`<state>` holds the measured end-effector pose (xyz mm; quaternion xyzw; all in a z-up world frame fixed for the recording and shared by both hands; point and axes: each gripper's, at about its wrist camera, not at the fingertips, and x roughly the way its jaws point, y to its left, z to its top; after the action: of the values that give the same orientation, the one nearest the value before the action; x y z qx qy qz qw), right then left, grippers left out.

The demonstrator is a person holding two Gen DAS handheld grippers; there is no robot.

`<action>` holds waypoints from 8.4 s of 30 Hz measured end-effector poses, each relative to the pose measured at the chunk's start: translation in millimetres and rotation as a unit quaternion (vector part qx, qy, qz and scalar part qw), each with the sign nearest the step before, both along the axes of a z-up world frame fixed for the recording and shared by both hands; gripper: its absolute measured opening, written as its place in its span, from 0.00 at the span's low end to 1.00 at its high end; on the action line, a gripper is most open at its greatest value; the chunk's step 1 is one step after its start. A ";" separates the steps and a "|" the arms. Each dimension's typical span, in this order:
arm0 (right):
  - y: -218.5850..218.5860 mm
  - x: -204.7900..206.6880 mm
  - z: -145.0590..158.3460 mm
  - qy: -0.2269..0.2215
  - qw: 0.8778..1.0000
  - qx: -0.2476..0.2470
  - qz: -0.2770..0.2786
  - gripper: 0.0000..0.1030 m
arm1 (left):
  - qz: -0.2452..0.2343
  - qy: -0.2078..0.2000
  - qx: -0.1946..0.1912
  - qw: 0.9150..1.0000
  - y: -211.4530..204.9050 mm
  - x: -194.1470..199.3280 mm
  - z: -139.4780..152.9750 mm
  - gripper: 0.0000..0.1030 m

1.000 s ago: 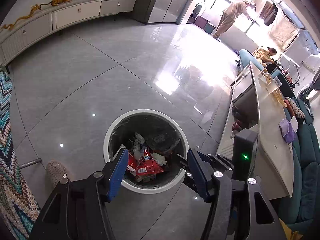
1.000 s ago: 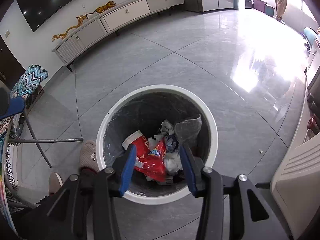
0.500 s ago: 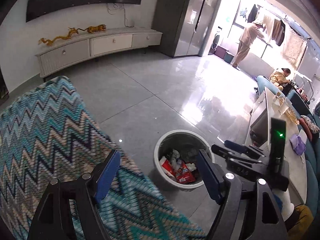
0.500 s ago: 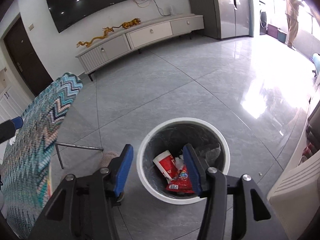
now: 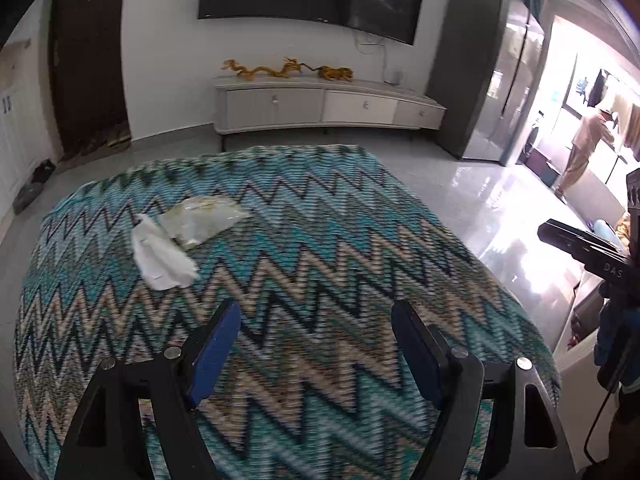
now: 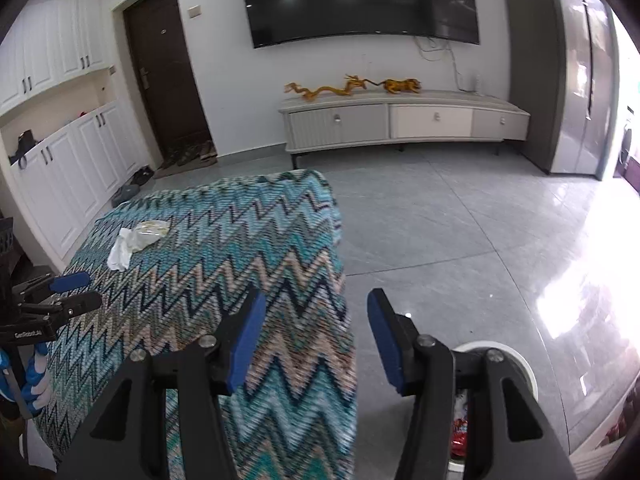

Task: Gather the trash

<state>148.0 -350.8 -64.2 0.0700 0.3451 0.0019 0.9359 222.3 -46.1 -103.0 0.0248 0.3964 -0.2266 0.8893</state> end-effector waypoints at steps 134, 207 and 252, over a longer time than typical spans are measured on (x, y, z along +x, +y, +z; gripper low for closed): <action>88.0 -68.0 75.7 -0.125 0.990 -0.060 -0.005 0.88 | 0.194 -0.213 0.054 0.956 25.5 -128.3 126.0 0.97; 126.0 -127.8 115.0 -0.207 0.964 -0.118 -0.123 0.92 | 0.246 -0.262 0.037 0.932 56.3 -188.2 134.3 1.00; 98.0 -139.6 103.8 -0.199 0.962 -0.105 -0.154 0.92 | 0.256 -0.242 0.020 0.936 69.4 -190.6 130.0 1.00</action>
<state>8.4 -252.9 39.6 0.0217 0.1355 -0.1643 0.9768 31.7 23.2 27.0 -0.0057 0.1669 0.0292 0.9855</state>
